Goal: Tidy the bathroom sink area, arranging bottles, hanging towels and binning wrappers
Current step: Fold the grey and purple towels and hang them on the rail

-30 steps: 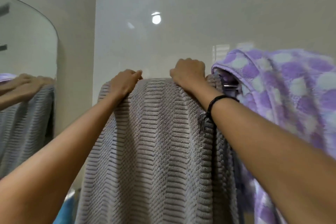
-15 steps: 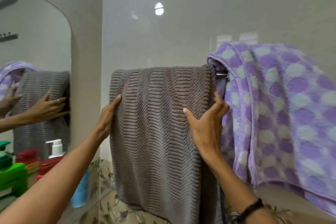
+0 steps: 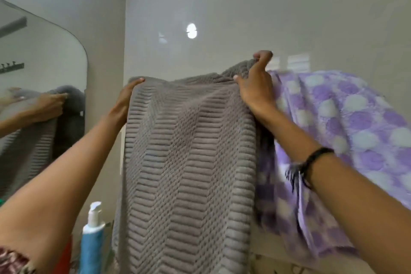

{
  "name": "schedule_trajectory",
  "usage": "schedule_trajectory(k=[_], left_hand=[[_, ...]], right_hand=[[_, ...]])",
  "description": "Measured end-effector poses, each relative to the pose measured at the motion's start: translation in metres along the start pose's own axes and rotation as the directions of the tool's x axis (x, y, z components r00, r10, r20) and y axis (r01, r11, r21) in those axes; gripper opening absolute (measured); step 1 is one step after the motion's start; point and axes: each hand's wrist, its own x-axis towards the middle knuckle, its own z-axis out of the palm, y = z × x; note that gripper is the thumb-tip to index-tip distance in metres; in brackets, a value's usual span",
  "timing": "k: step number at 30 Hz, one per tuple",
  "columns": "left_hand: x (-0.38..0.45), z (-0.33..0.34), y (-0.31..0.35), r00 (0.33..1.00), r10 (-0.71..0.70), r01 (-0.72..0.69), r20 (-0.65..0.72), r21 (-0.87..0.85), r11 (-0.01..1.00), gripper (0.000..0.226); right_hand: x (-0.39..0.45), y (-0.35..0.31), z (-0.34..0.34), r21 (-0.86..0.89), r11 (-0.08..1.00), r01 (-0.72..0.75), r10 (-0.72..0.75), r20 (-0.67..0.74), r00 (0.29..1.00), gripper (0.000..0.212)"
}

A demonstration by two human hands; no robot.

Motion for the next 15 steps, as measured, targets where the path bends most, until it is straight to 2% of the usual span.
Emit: schedule_trajectory(k=[2, 5, 7, 9, 11, 12, 14, 15], left_hand=[[0.018, 0.014, 0.005, 0.999, 0.033, -0.038, 0.031, 0.185, 0.982, 0.02], [0.031, 0.022, -0.013, 0.992, -0.065, 0.005, 0.108, 0.483, 0.875, 0.025], [0.038, 0.02, -0.022, 0.99, -0.068, -0.036, 0.121, 0.695, 0.718, 0.031], [0.045, 0.015, -0.021, 0.976, -0.14, -0.066, 0.169, 0.835, 0.547, 0.035], [0.049, 0.01, -0.019, 0.94, -0.299, -0.002, 0.164, 0.879, 0.477, 0.038], [0.053, 0.009, -0.019, 0.928, -0.343, 0.034, 0.147, 0.882, 0.47, 0.047], [0.064, 0.005, -0.022, 0.945, -0.318, 0.096, 0.071, 0.872, 0.48, 0.07], [0.07, 0.004, -0.024, 0.966, -0.258, 0.111, 0.025, 0.86, 0.499, 0.07]], right_hand=[[0.03, 0.0, -0.002, -0.142, 0.986, -0.091, 0.113, 0.155, 0.981, 0.064], [0.041, 0.005, 0.001, -0.343, 0.933, -0.108, 0.23, 0.335, 0.914, 0.07], [0.041, 0.007, 0.007, -0.439, 0.896, -0.071, 0.265, 0.4, 0.878, 0.062], [0.041, 0.004, 0.007, -0.501, 0.865, -0.027, 0.291, 0.458, 0.84, 0.038], [0.04, 0.001, 0.003, -0.536, 0.843, -0.039, 0.358, 0.506, 0.785, 0.015], [0.039, 0.002, 0.001, -0.556, 0.83, -0.055, 0.391, 0.507, 0.768, 0.018], [0.039, 0.007, 0.002, -0.595, 0.803, -0.029, 0.395, 0.495, 0.774, 0.02], [0.039, 0.008, 0.005, -0.626, 0.78, 0.014, 0.388, 0.501, 0.773, 0.025]])
